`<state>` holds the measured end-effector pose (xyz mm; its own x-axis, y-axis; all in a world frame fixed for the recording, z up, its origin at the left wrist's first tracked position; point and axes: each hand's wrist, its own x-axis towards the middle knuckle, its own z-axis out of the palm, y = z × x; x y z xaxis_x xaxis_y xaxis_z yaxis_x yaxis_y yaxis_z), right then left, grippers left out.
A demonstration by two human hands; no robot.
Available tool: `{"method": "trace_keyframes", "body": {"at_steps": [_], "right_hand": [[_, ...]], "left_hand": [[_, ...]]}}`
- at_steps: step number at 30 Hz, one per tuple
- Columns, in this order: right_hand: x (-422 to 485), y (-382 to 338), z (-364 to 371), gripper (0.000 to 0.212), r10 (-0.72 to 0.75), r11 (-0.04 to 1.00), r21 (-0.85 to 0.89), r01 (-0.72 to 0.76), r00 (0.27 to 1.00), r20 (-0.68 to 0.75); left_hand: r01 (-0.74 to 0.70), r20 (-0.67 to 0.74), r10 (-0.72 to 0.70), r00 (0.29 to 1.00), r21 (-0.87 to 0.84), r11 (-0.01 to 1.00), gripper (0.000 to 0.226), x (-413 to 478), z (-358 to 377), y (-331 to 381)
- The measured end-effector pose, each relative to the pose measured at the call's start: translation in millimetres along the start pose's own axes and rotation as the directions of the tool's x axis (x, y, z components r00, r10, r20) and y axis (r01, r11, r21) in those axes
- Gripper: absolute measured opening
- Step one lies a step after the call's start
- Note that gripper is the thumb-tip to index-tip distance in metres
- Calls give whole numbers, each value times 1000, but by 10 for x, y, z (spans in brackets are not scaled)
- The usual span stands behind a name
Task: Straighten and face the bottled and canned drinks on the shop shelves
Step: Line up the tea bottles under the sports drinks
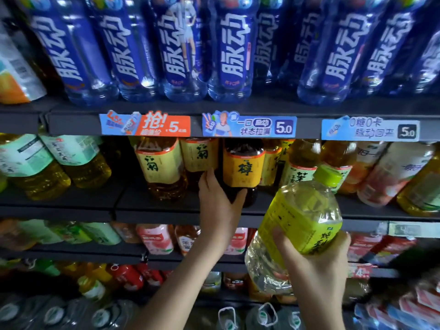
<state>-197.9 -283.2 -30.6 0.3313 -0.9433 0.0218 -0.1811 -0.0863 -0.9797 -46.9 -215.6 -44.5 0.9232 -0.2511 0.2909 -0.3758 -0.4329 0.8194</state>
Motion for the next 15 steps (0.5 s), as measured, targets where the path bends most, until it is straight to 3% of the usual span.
{"method": "trace_keyframes", "body": {"at_steps": [8, 12, 15], "right_hand": [[-824, -293, 1027, 77, -105, 994, 14, 104, 969, 224], [-1354, -466, 1762, 71, -154, 984, 121, 133, 970, 186], [-1625, -565, 2291, 74, -186, 958, 246, 147, 971, 147]], "left_hand": [[-55, -185, 36, 982, -98, 994, 42, -133, -1386, -823], [-138, -223, 125, 967, -42, 990, 38, 29, -1982, -1164], [-193, -173, 181, 968, -56, 980, 31, 152, -2277, -1477]]}}
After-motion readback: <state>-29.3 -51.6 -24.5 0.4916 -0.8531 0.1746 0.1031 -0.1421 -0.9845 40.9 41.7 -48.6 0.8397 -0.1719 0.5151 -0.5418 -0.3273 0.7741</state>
